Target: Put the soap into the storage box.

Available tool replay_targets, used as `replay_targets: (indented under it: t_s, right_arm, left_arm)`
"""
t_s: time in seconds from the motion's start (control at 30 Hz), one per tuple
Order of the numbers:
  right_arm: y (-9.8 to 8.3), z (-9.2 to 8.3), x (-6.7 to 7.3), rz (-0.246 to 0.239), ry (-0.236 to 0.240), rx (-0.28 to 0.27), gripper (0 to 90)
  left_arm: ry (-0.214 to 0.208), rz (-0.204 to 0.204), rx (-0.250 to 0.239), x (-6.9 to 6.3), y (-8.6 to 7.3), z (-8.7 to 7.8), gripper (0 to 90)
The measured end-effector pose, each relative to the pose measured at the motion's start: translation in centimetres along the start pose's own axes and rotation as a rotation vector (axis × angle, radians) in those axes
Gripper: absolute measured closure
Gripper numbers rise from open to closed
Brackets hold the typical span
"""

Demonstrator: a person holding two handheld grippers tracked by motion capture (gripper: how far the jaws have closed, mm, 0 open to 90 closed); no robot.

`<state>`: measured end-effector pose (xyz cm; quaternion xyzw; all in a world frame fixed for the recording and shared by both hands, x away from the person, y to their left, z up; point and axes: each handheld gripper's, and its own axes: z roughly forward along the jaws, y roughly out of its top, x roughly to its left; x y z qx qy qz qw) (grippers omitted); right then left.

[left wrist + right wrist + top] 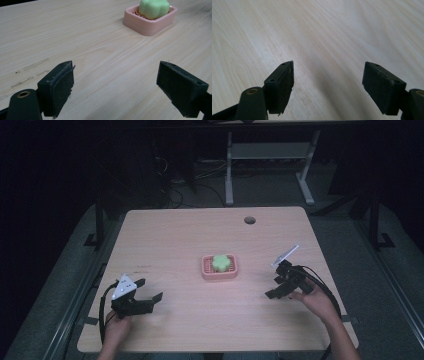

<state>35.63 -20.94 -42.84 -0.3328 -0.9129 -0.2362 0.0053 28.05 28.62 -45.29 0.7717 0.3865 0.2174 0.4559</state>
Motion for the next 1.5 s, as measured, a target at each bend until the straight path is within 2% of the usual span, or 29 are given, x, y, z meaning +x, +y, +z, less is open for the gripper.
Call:
replay_targets:
  t_s: [0.4, 0.93, 1.2, 1.5]
  right_arm:
    - [-2.4, -0.1, 0.1, 0.02, -0.004, -0.027, 25.2]
    - [-5.8, -0.8, 1.1, 0.046, -0.017, -0.066, 25.2]
    - [-7.7, -0.7, 1.4, 0.071, -0.006, -0.091, 25.2]
    - [-8.9, -0.9, 2.5, 0.073, -0.046, -0.139, 25.2]
  left_arm:
    - [-0.001, -0.003, -0.001, -0.1, -0.1, 0.1, 14.0]
    - [-0.001, 0.006, 0.004, -0.1, -0.1, 0.2, 14.0]
    - [-0.001, 0.004, 0.007, -0.2, -0.1, 0.3, 14.1]
    - [-0.003, 0.014, 0.009, -0.2, 0.0, 0.3, 14.1]
